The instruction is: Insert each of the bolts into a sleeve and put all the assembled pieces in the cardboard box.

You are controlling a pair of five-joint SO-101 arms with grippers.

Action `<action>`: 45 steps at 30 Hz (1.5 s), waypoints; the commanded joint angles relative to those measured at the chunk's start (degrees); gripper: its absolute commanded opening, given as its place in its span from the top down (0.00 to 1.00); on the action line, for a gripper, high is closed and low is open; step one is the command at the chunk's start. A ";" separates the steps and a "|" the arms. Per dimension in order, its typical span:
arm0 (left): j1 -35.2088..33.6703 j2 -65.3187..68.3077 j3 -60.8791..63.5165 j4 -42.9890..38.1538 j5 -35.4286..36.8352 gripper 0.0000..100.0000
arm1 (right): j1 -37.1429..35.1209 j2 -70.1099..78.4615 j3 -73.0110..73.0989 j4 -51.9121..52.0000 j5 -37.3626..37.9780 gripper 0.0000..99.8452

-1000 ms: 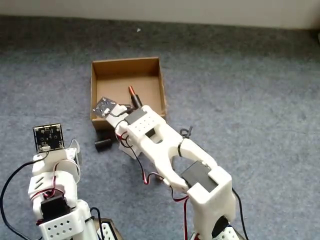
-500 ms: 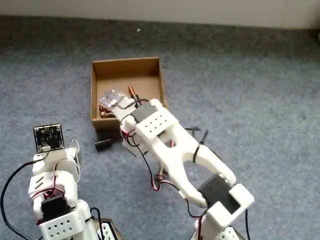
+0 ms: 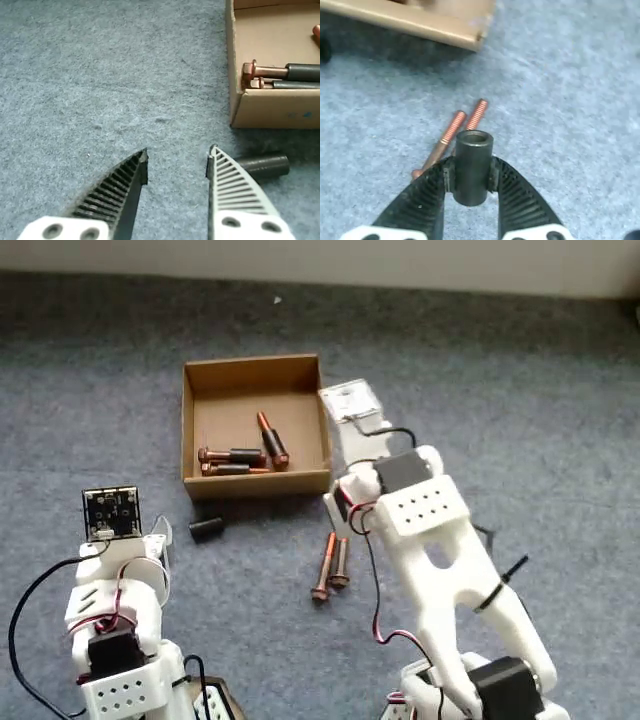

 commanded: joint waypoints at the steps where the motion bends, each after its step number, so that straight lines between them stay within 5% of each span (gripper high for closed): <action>1: 4.79 -0.57 -0.66 -0.88 -0.44 0.79 | 8.75 -8.84 4.70 -4.88 -0.70 1.00; 10: 15.96 0.04 -8.57 0.79 -2.46 0.79 | 15.87 -19.56 23.78 -23.96 -3.78 1.00; 22: 36.09 3.65 -17.54 8.79 -4.04 0.73 | 29.14 -20.44 26.86 -34.42 -15.74 1.00; 31: 45.14 38.02 -32.66 5.45 -2.46 0.73 | 31.16 -20.09 26.95 -35.56 -16.88 1.00; 45: 53.85 93.32 -63.87 5.19 20.84 0.73 | 31.16 -20.00 26.95 -35.56 -16.79 1.00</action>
